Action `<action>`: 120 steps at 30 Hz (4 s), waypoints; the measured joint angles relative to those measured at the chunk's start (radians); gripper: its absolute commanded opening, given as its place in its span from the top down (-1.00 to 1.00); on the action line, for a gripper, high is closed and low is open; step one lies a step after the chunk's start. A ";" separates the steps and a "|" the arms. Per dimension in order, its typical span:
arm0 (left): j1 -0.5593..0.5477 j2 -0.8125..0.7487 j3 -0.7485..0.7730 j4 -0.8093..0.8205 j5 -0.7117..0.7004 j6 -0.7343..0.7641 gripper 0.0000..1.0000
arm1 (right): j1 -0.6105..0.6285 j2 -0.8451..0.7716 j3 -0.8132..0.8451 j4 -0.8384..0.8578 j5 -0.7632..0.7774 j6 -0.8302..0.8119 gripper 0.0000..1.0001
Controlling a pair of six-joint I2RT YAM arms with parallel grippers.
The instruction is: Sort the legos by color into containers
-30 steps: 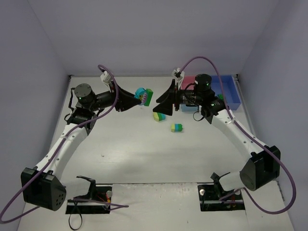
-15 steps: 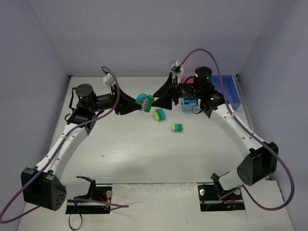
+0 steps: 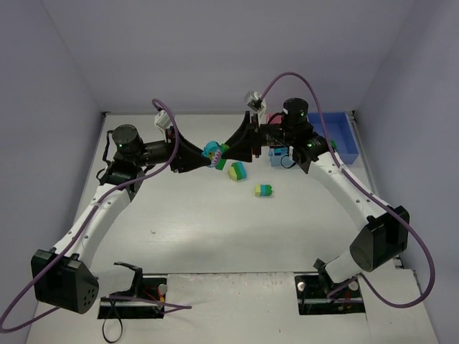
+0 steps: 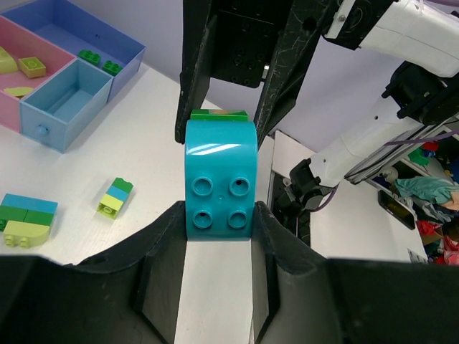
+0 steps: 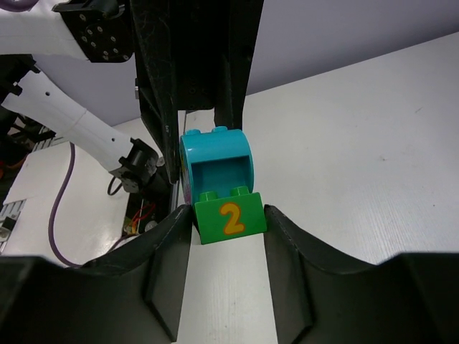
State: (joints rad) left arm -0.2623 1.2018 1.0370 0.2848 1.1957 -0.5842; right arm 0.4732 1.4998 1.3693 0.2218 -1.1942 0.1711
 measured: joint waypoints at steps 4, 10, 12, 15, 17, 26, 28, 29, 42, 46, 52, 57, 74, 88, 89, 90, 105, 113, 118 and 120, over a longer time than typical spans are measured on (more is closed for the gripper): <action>0.003 0.000 0.001 0.002 0.011 0.004 1.00 | 0.000 0.012 0.008 -0.004 -0.015 0.003 0.67; 0.003 0.000 0.001 0.000 0.014 0.005 1.00 | -0.002 0.013 0.008 -0.005 -0.020 -0.002 1.00; 0.003 0.000 0.001 0.001 0.013 0.005 1.00 | -0.009 0.013 0.005 -0.003 -0.028 -0.003 1.00; 0.003 0.000 0.000 0.002 0.012 0.005 1.00 | -0.027 0.005 -0.017 -0.001 -0.051 -0.005 1.00; 0.010 0.000 -0.004 0.012 0.012 -0.005 1.00 | -0.048 -0.006 -0.043 -0.002 -0.059 -0.009 1.00; 0.048 -0.001 -0.053 0.116 -0.014 -0.074 1.00 | -0.214 -0.044 -0.124 -0.027 0.001 -0.021 1.00; 0.048 -0.001 -0.064 0.145 -0.026 -0.089 1.00 | -0.301 -0.045 -0.124 -0.034 0.113 -0.021 1.00; 0.048 -0.001 -0.069 0.155 -0.029 -0.097 1.00 | -0.350 -0.045 -0.124 -0.036 0.204 -0.017 1.00; 0.047 -0.025 -0.150 0.206 -0.128 -0.164 1.00 | -0.623 0.358 0.107 -0.095 1.020 0.014 0.31; 0.047 -0.027 -0.152 0.217 -0.143 -0.176 1.00 | -0.644 0.490 0.179 -0.139 1.051 0.014 -0.20; 0.047 -0.019 -0.152 0.241 -0.146 -0.187 1.00 | -0.658 0.492 0.190 -0.185 0.986 0.007 -0.44; 0.047 0.018 -0.149 0.270 -0.145 -0.204 1.00 | -0.650 0.332 0.129 -0.187 0.753 0.026 -0.39; 0.039 0.098 -0.049 0.365 -0.122 -0.292 1.00 | -0.118 -0.023 -0.083 -0.001 0.031 0.100 -0.46; -0.056 0.038 -0.049 0.338 -0.120 -0.269 1.00 | -0.006 -0.006 -0.035 0.006 -0.016 0.090 -0.18; -0.061 0.038 -0.049 0.332 -0.120 -0.263 1.00 | -0.004 -0.002 -0.030 0.006 -0.018 0.089 -0.11; -0.064 0.038 -0.049 0.327 -0.121 -0.260 1.00 | 0.000 0.003 -0.025 0.006 -0.019 0.089 0.08; -0.067 0.031 -0.045 0.223 -0.132 -0.159 1.00 | -0.072 0.005 -0.093 0.014 -0.085 0.073 0.91; -0.035 0.029 -0.037 0.208 -0.136 -0.143 1.00 | -0.359 0.072 -0.126 -0.039 -0.040 0.013 0.92; -0.035 0.034 -0.033 0.155 -0.154 -0.116 1.00 | -0.519 0.257 -0.003 -0.093 0.274 0.018 0.81; -0.035 0.034 -0.033 0.121 -0.163 -0.096 1.00 | -0.566 0.305 0.027 -0.117 0.445 0.023 0.61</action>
State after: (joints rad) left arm -0.2970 1.2354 1.0042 0.4053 1.0325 -0.6804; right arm -0.0929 1.8050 1.3968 0.1043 -0.7490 0.1944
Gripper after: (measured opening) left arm 0.291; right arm 0.337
